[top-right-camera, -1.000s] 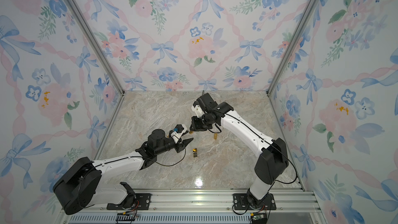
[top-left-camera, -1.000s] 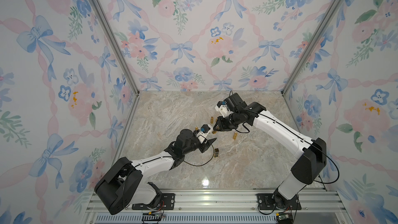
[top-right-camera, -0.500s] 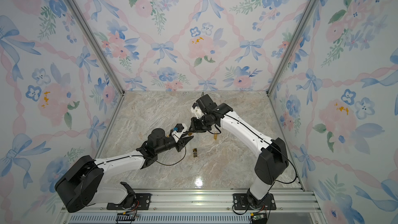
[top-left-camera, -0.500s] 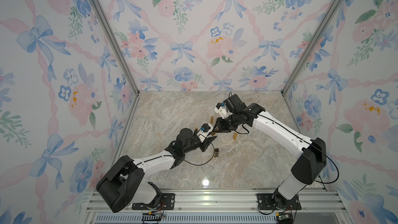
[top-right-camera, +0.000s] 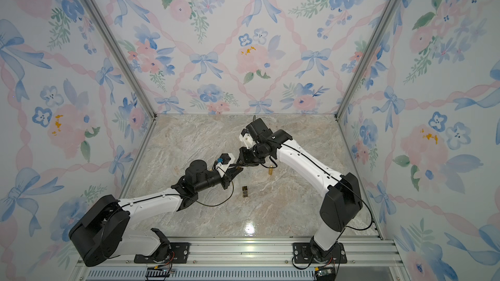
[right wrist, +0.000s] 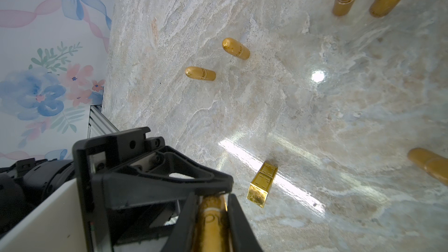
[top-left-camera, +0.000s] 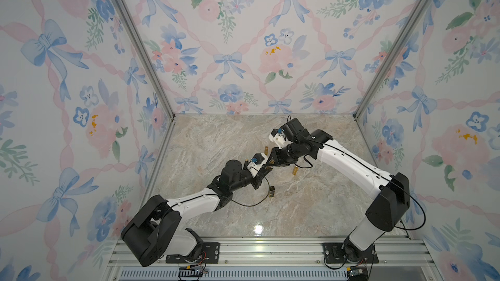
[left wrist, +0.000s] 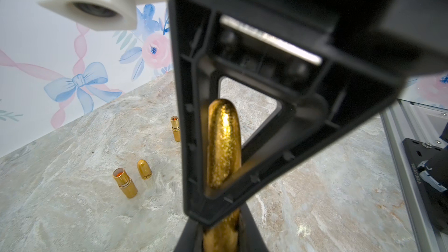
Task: Open the lipstick cap
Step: Open the cover of the lipstick.
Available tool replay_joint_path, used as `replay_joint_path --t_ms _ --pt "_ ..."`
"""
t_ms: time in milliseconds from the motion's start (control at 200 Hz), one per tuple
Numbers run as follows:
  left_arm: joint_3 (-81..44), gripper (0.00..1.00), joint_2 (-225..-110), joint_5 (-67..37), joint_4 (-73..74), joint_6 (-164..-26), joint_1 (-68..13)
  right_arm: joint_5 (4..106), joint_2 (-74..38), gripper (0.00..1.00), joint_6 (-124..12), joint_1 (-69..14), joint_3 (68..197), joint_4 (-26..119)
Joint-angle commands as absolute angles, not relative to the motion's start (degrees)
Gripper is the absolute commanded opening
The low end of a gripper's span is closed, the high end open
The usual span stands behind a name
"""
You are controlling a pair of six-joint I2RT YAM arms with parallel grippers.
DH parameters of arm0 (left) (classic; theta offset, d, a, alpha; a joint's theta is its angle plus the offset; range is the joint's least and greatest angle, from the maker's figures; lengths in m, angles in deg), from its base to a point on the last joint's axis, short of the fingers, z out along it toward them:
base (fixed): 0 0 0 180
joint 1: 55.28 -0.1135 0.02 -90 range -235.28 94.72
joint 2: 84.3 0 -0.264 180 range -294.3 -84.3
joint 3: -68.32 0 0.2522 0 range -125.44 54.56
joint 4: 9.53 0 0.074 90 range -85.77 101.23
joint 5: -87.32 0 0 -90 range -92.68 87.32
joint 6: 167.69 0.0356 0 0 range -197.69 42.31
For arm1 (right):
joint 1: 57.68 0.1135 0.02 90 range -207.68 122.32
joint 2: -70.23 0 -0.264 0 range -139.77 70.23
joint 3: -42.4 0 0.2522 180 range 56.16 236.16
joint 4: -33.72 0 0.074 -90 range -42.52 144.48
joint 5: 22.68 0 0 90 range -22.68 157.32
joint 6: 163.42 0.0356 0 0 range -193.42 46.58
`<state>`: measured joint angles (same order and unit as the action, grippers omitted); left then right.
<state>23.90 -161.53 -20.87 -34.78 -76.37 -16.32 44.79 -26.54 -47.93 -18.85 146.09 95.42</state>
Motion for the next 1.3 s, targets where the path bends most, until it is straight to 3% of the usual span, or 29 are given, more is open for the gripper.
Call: replay_joint_path --t_ms 0,120,300,790,870,1295 --pt "24.7 0.0 -160.4 -19.1 -35.9 -78.8 -16.6 45.1 -26.3 0.26 -48.3 -18.3 147.0 95.4" --pt "26.3 0.0 -159.7 -17.4 -35.9 -80.4 -16.6 46.5 -25.5 0.38 -48.7 -18.1 147.7 95.1" --pt "27.2 0.0 -159.4 -17.1 -35.9 -81.4 -16.6 48.0 -25.7 0.41 -49.1 -18.1 147.9 94.8" --pt "26.8 0.0 -159.2 -15.8 -35.9 -81.7 -16.6 48.8 -28.1 0.25 -50.3 -16.9 148.2 94.0" --pt "26.8 0.0 -159.3 -15.3 -35.9 -81.6 -16.6 48.9 -28.1 0.18 -50.7 -16.8 148.4 94.3" --pt "29.3 0.0 -158.9 -14.2 -35.3 -82.5 -16.6 50.4 -27.3 0.19 -51.9 -17.6 152.8 94.5"
